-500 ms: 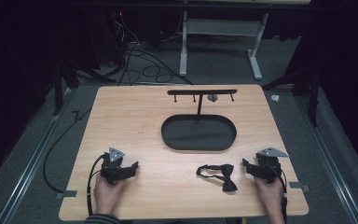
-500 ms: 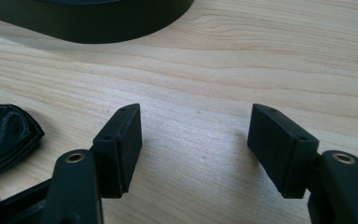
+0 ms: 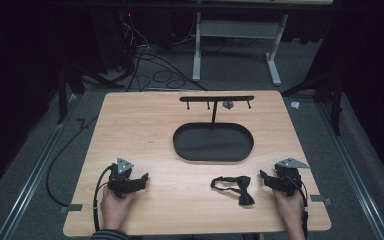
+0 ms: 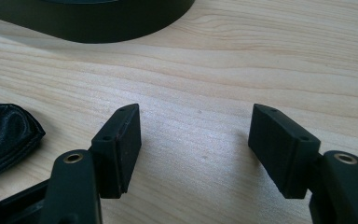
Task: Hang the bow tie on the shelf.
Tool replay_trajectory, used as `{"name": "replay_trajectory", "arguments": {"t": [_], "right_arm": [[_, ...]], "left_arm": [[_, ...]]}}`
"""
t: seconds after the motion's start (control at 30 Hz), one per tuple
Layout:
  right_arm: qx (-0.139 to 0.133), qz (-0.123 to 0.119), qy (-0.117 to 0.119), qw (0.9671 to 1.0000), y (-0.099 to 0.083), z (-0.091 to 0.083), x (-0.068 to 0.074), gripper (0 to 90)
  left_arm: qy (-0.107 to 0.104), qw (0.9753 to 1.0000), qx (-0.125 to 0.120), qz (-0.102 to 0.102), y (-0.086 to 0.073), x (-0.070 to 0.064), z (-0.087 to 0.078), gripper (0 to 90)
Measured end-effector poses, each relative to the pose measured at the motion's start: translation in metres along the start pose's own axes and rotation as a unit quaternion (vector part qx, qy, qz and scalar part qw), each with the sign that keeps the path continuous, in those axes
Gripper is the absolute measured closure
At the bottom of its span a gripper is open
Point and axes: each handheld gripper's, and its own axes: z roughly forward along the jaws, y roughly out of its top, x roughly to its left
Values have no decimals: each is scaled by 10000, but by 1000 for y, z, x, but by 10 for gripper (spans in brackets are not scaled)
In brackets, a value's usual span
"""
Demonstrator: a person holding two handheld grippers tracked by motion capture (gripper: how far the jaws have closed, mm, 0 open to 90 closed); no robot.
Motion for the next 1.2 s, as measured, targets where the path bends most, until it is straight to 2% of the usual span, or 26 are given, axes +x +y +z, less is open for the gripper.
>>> {"name": "replay_trajectory", "arguments": {"t": [0.57,0.83,1.03,1.1,1.2], "right_arm": [[1,8,-4,10000,0,0,0,360],[0,74,-75,9999,1,0,2,361],[-40,146,56,9999,1,-1,1,404],[-182,192,87,9996,2,-5,2,423],[-199,251,199,9993,4,-9,3,434]], "left_arm": [[10,10000,0,-9,0,0,0,228],[13,10000,0,-7,0,0,0,227],[18,10000,4,-4,0,0,0,226],[19,10000,4,-4,0,0,0,226],[19,10000,2,-6,0,0,0,226]]}}
